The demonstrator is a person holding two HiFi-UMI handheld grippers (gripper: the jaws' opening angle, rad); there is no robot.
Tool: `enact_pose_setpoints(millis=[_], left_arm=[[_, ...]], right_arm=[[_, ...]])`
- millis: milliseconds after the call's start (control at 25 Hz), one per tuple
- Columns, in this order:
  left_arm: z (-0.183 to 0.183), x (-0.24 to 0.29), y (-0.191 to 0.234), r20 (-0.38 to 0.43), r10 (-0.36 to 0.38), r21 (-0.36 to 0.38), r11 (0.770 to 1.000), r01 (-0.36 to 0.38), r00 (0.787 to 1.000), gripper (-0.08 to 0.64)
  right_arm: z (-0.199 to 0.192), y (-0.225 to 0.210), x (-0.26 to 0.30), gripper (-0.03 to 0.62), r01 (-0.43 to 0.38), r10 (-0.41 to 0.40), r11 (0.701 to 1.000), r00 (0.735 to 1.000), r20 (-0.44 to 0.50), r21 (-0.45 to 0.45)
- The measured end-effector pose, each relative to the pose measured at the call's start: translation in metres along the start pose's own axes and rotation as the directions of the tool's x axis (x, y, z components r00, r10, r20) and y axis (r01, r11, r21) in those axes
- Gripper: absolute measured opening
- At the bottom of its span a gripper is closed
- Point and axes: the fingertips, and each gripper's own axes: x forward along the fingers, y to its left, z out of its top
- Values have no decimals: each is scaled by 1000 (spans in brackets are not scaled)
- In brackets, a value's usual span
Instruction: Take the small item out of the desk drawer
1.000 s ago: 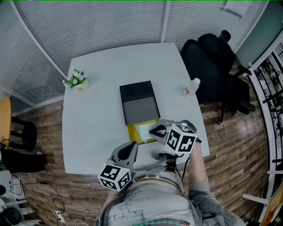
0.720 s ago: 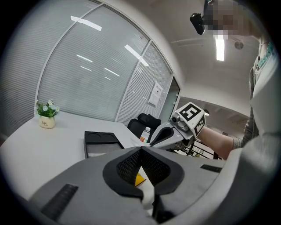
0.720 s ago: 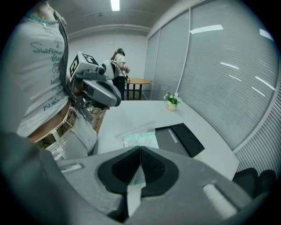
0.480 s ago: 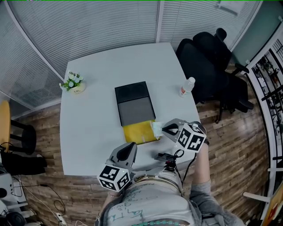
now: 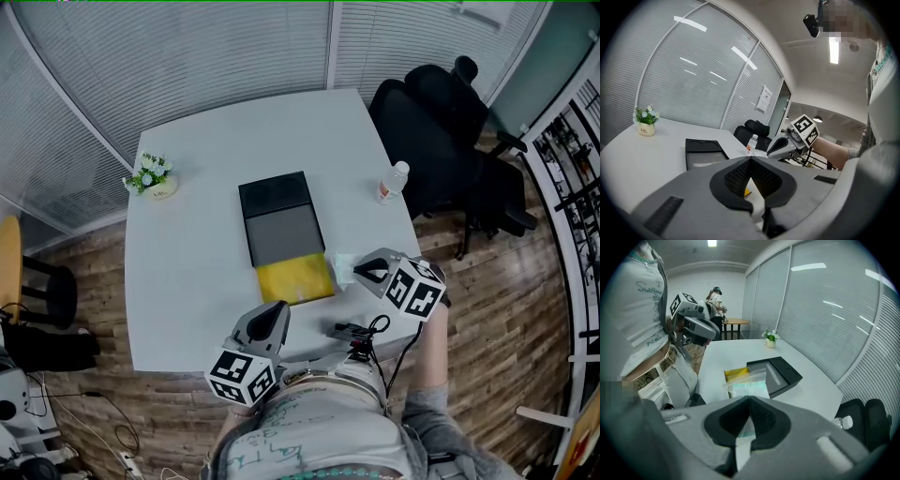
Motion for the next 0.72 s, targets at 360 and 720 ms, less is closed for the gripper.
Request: enact_pose_setpoints(millis=[360, 720], left_arm=[[-4, 4, -7, -7, -3, 1, 1000, 3, 1000, -3], [-6, 6, -7, -5, 9, -14, 1000, -9, 1000, -3]], right_arm=[[-14, 1, 5, 5, 2, -2, 1000, 1000, -29, -8], [-34, 1, 22, 5, -4, 4, 1000, 999, -52, -7]])
